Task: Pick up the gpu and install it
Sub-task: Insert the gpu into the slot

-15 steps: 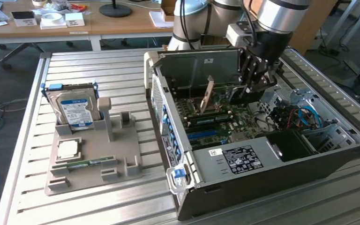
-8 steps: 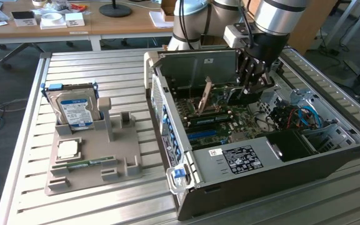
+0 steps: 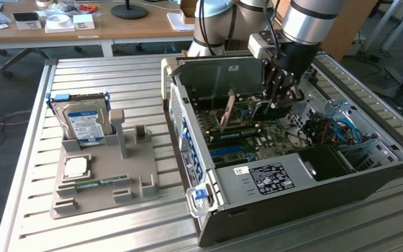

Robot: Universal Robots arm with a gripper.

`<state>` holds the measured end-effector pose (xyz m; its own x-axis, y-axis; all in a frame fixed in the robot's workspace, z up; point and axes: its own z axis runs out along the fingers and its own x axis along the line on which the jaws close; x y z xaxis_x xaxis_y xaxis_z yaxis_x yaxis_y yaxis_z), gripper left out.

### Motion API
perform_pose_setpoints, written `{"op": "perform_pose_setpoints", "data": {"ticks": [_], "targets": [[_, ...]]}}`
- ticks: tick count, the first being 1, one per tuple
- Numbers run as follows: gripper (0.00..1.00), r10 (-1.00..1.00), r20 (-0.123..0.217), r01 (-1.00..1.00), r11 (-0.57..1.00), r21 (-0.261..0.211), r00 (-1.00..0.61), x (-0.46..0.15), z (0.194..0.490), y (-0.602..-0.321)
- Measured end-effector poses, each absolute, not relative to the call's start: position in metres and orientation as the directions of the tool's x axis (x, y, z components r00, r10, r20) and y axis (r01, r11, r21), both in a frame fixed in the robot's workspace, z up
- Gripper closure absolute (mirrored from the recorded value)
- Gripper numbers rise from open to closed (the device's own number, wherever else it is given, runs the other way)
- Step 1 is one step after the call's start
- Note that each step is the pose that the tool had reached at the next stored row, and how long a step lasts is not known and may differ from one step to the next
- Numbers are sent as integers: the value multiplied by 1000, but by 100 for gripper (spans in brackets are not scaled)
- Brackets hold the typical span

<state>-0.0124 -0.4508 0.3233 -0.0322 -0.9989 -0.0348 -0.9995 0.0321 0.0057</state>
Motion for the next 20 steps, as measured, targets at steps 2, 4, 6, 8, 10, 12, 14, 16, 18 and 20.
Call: {"op": "perform_pose_setpoints", "data": {"ticks": [2,4,6,8,10,12,14,16,18,20], "targets": [[73,-999,-35,-999,32,6,-32,-13,322,-451],[73,-999,-35,-999,32,6,-32,-14,321,-452],[73,-999,-35,-999,32,6,-32,-15,320,-453],[73,-999,-35,-999,32,6,-32,-15,317,-453],[73,-999,-35,-999,32,6,-32,-16,313,-453],[73,-999,-34,-999,32,6,-32,-16,313,-453],[73,-999,-35,-1000,31,6,-31,-17,311,-453],[73,-999,-35,-1000,29,6,-29,-18,309,-453],[73,-999,-35,-1000,25,5,-25,-19,307,-453],[73,-999,-35,-1000,20,5,-21,-20,307,-453]]}}
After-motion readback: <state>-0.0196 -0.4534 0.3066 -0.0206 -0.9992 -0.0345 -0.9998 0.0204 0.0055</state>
